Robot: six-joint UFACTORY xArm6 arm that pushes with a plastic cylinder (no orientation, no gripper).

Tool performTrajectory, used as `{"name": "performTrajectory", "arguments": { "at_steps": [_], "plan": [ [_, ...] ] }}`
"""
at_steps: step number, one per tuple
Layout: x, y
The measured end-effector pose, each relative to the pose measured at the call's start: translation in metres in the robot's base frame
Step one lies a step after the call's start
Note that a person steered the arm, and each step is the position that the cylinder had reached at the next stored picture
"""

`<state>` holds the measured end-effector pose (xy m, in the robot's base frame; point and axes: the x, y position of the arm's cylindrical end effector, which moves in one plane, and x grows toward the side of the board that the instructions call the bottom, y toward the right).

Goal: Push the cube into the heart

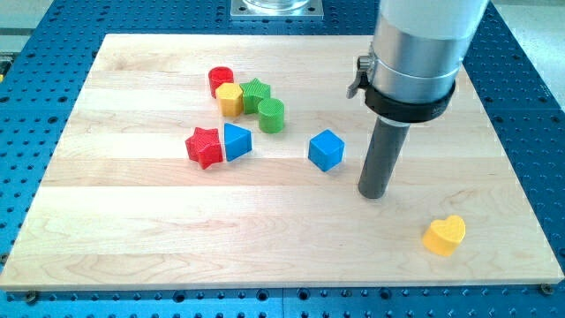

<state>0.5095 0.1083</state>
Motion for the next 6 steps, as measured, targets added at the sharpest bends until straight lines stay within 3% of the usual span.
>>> {"name": "performTrajectory", "arguments": {
  "at_steps": [1,2,3,4,6],
  "plan": [
    [-0.005,-0.085],
    [-0.06,-0.094],
    [-0.068,-0.024],
    [-0.02,0.02],
    [0.016,0.034]
  ]
}}
